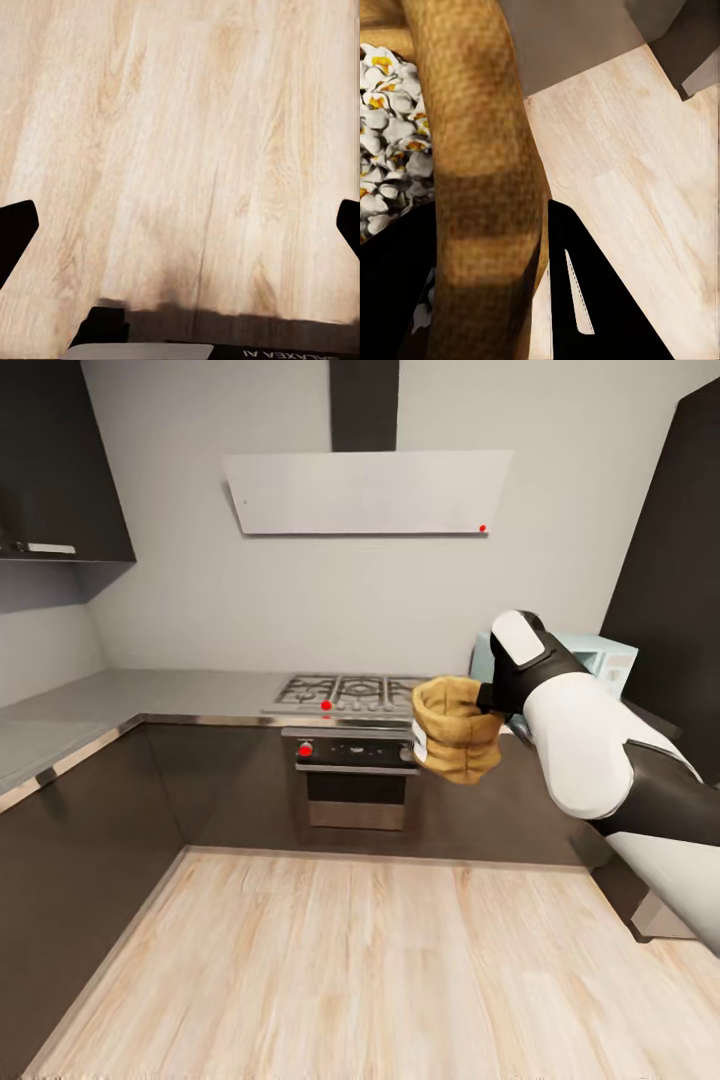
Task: In the kitchen, take the popcorn bag from the countertop, put it into the microwave, and heat it until the popcorn is cooked so the cooked popcorn ends up inside the bag.
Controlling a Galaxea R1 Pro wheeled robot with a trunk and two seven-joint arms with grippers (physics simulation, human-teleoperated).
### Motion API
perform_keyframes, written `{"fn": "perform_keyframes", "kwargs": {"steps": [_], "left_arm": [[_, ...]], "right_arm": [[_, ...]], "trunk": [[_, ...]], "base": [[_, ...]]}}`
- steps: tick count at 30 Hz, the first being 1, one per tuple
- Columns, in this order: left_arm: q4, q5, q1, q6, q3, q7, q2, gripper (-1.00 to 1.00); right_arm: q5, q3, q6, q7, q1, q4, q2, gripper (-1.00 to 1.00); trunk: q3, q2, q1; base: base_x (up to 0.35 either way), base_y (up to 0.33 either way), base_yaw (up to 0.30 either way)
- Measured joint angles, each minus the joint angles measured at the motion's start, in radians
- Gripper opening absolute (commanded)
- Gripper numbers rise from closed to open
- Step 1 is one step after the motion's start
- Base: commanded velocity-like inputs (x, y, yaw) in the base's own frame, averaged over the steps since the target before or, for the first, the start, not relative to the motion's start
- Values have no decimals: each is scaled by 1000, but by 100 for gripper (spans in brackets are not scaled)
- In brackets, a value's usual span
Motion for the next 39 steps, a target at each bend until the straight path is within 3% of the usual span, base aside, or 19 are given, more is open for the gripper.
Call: {"fn": "perform_keyframes", "kwargs": {"steps": [39], "left_arm": [[0,2,0,0,0,0,1,100]], "right_arm": [[1,2,1,20,7,4,0,-100]], "trunk": [[0,0,0]], "base": [[-261,-259,0]]}}
